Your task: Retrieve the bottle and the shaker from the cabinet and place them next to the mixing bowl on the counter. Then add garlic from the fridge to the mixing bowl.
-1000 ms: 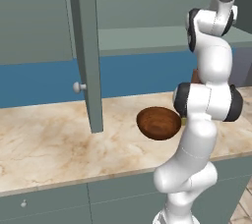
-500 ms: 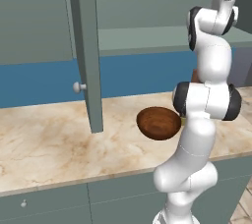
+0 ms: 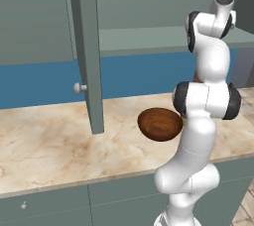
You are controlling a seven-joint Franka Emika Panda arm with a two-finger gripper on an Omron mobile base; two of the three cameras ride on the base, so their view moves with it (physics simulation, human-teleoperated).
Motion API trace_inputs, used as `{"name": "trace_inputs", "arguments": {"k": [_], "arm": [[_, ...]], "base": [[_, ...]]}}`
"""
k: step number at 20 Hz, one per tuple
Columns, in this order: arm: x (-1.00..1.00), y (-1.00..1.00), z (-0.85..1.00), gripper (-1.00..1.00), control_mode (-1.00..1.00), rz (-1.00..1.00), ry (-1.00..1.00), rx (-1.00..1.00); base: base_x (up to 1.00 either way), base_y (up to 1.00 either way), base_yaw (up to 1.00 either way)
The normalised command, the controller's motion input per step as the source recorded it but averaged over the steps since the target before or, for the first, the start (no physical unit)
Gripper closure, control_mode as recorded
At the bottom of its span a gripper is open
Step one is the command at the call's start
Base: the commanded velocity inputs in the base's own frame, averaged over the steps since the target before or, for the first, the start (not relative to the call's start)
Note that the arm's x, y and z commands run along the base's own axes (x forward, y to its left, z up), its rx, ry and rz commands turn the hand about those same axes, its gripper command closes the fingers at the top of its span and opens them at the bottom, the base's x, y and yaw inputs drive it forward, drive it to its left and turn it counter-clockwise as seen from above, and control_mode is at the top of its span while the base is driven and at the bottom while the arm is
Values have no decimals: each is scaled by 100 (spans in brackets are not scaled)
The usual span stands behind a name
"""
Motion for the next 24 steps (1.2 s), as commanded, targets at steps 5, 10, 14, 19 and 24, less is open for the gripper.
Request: {"name": "trace_inputs", "arguments": {"k": [5,10,14,19,24], "arm": [[18,-7,-4,-100,-100,0,0,0],[0,-1,0,100,-100,0,0,0],[0,0,0,100,-100,0,0,0],[-56,1,0,100,-100,0,-4,0],[-100,16,0,100,-100,7,-10,0]], "base": [[0,0,0],[0,0,0],[0,0,0],[0,0,0],[0,0,0]]}}
